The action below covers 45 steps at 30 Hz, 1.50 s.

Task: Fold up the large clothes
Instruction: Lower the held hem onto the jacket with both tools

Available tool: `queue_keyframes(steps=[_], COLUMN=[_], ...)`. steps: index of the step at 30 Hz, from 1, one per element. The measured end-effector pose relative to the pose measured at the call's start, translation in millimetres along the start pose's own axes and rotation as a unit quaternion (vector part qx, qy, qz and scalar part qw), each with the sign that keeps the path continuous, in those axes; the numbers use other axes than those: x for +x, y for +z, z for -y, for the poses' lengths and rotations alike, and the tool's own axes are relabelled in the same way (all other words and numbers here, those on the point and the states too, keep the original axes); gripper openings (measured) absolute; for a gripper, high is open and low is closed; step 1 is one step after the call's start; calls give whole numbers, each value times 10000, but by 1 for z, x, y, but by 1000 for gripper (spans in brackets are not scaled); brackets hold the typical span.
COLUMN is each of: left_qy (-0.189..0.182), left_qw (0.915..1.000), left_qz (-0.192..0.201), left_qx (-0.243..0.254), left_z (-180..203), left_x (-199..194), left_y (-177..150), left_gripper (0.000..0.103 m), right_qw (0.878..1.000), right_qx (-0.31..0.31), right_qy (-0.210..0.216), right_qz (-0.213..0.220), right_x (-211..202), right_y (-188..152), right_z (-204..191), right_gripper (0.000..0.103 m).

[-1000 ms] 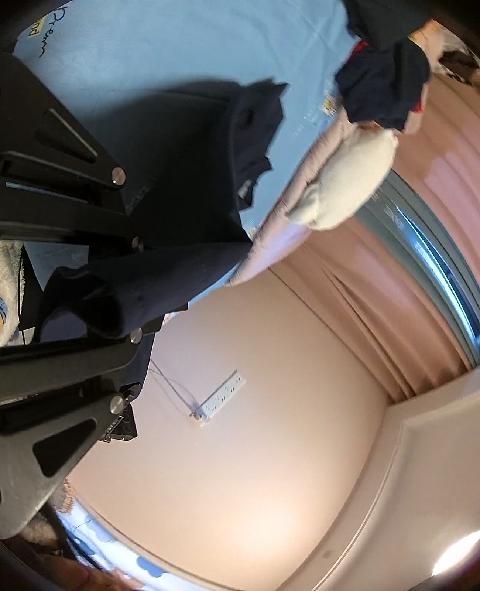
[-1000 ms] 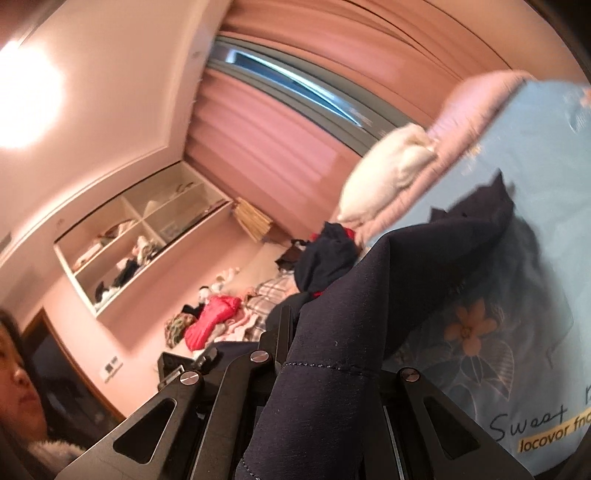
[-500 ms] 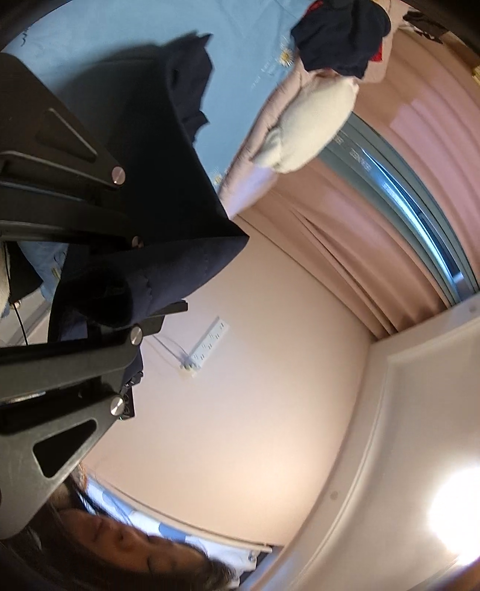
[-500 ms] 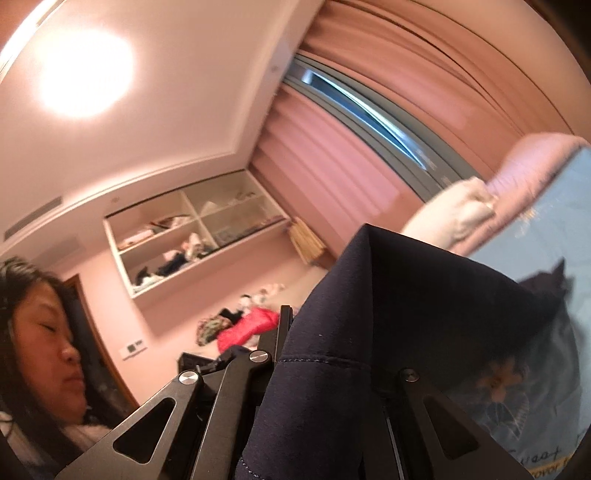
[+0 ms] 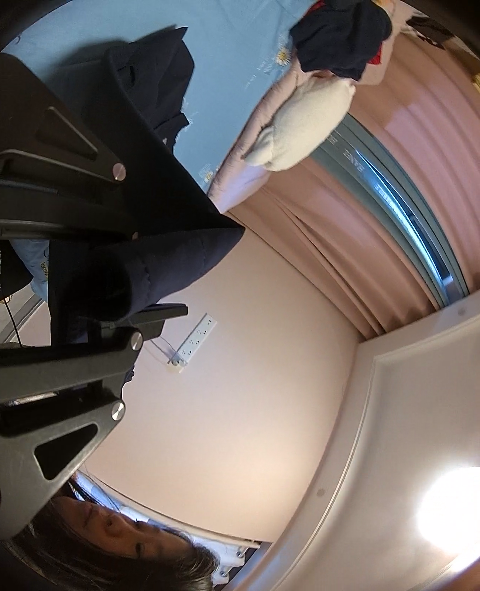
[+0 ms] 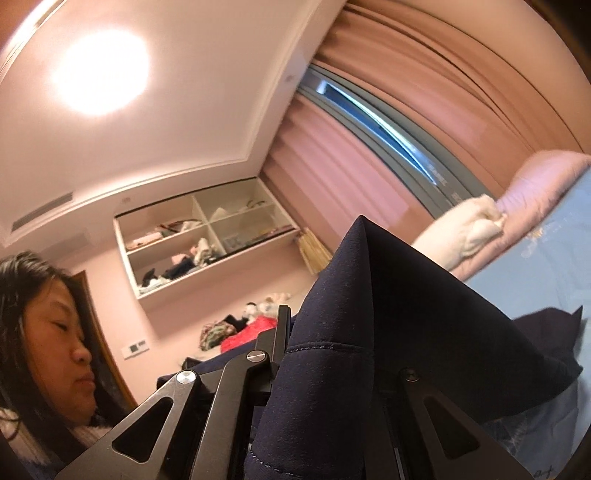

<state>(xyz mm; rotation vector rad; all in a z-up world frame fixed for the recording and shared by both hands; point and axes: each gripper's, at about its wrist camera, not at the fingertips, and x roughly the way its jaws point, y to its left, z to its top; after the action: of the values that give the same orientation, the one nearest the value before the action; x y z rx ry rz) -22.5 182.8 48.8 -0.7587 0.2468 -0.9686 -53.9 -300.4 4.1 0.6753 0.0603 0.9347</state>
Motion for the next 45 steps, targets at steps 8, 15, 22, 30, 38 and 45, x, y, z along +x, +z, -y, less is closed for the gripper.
queue_keyframes(steps=[8, 15, 22, 30, 38, 45], left_qy=[440, 839, 1110, 1309, 1521, 1855], left_qw=[9988, 9951, 9914, 9884, 9830, 9754], left_qz=[-5, 66, 55, 75, 141, 33], left_qx=[-195, -510, -684, -768, -1018, -1188], left_z=[-22, -53, -77, -91, -121, -145], left_x=[10, 18, 26, 36, 50, 57], left_y=[-1, -4, -7, -3, -1, -7], left_gripper=[13, 16, 17, 17, 15, 13], right_qw=[9991, 9963, 9935, 9902, 9828, 9706], right_qx=[262, 439, 539, 682, 995, 1339], right_qy=[-325, -735, -999, -1217, -1552, -1962], right_qz=[65, 2, -87, -25, -72, -382], right_x=[3, 12, 22, 22, 29, 37], right_y=[3, 5, 3, 4, 5, -11], right_z=[20, 39, 56, 73, 101, 127], right_gripper=[10, 10, 10, 10, 10, 10])
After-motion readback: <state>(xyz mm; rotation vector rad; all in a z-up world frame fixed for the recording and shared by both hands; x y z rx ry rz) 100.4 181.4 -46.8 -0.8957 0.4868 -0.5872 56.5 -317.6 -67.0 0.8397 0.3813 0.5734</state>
